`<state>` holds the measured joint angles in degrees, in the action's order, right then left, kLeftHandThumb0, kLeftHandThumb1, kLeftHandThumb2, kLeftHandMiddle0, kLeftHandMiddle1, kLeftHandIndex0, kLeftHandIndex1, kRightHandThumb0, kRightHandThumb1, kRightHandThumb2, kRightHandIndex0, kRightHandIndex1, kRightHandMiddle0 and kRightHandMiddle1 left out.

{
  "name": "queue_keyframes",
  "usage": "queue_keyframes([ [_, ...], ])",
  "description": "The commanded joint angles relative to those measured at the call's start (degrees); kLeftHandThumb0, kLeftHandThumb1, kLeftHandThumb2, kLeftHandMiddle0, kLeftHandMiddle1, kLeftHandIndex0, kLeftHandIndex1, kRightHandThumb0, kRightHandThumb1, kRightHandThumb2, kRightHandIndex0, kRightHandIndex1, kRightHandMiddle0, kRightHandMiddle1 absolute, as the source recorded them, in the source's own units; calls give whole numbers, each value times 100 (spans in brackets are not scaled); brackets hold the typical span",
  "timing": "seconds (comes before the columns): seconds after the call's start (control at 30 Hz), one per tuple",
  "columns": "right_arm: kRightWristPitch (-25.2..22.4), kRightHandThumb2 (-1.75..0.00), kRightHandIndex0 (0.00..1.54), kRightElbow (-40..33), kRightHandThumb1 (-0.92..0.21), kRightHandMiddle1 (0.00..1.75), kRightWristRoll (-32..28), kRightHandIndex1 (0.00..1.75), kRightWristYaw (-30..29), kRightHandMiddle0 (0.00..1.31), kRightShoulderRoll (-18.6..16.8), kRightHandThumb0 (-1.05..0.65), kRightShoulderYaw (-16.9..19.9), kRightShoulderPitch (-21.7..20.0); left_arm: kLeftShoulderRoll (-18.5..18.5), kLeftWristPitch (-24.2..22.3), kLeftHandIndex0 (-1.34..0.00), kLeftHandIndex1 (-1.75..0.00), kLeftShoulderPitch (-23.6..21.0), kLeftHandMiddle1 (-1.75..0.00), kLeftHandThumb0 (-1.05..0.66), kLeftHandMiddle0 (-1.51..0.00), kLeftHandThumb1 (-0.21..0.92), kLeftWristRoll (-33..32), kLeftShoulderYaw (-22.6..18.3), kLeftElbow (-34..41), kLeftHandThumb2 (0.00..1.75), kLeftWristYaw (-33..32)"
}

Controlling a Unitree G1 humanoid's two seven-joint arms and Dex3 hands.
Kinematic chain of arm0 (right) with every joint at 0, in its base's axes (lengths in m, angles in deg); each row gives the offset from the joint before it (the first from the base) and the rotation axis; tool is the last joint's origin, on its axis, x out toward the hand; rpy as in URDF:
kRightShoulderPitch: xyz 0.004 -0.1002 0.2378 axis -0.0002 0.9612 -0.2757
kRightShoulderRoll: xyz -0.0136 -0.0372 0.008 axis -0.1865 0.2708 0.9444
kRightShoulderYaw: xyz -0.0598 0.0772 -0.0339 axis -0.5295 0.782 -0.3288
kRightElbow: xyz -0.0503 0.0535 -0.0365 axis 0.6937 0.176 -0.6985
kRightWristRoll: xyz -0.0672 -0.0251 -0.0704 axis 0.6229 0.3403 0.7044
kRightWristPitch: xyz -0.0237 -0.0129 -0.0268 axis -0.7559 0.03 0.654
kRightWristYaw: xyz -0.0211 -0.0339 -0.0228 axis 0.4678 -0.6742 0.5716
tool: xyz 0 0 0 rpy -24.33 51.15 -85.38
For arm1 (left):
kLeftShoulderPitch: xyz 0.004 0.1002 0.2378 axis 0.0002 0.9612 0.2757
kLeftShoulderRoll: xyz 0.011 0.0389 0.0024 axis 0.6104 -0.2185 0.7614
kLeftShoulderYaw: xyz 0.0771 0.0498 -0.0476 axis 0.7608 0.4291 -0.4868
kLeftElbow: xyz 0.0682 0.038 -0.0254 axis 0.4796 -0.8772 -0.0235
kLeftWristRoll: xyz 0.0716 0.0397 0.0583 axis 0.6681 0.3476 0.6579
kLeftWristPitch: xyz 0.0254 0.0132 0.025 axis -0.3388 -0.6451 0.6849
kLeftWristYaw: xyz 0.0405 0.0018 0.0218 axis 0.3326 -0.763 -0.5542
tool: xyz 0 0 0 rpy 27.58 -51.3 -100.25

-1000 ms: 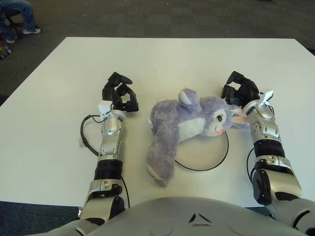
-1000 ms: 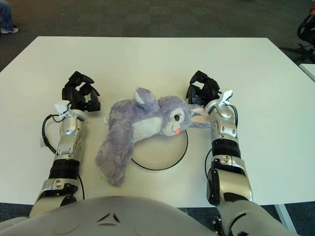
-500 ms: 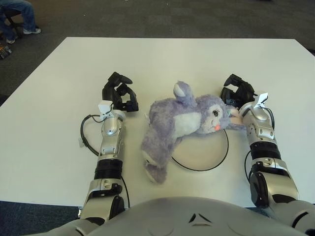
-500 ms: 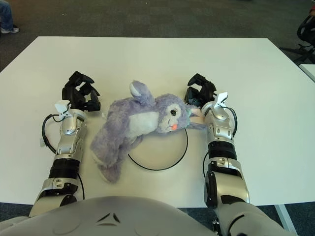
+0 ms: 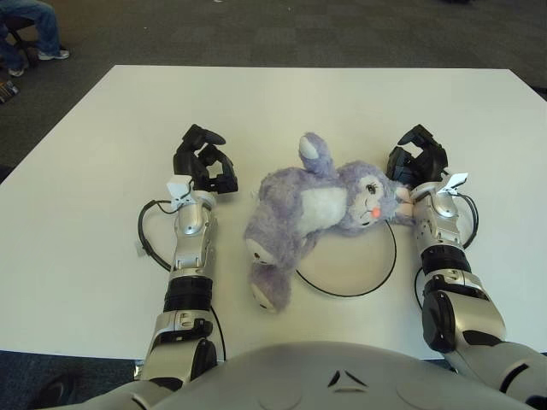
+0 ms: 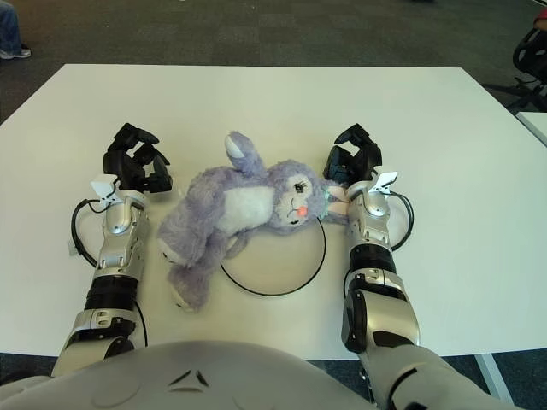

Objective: Put the doll into the plate.

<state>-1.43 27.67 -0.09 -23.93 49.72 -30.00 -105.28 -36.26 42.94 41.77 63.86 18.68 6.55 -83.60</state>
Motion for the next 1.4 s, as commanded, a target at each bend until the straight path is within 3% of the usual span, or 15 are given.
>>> queue_keyframes([
  [0.0, 155, -135, 129, 497, -29, 175, -158, 175, 91, 64, -174, -49, 88, 118, -78, 12, -66, -174, 268, -175, -1, -90, -6, 8, -24, -128, 174, -96],
  [0.43, 605, -131, 129, 908, -32, 175, -169, 175, 186, 62, -244, -48, 129, 18, -57, 19, -59, -175, 315, -170, 0, -85, 3, -45, -27, -50, 163, -41],
  [1.37, 797, -136, 125, 1210, -28, 175, -83, 175, 363, 65, -181, -50, 73, -50, 3, 16, -61, -175, 350, -167, 0, -87, 1, -49, 20, -1, 165, -3],
])
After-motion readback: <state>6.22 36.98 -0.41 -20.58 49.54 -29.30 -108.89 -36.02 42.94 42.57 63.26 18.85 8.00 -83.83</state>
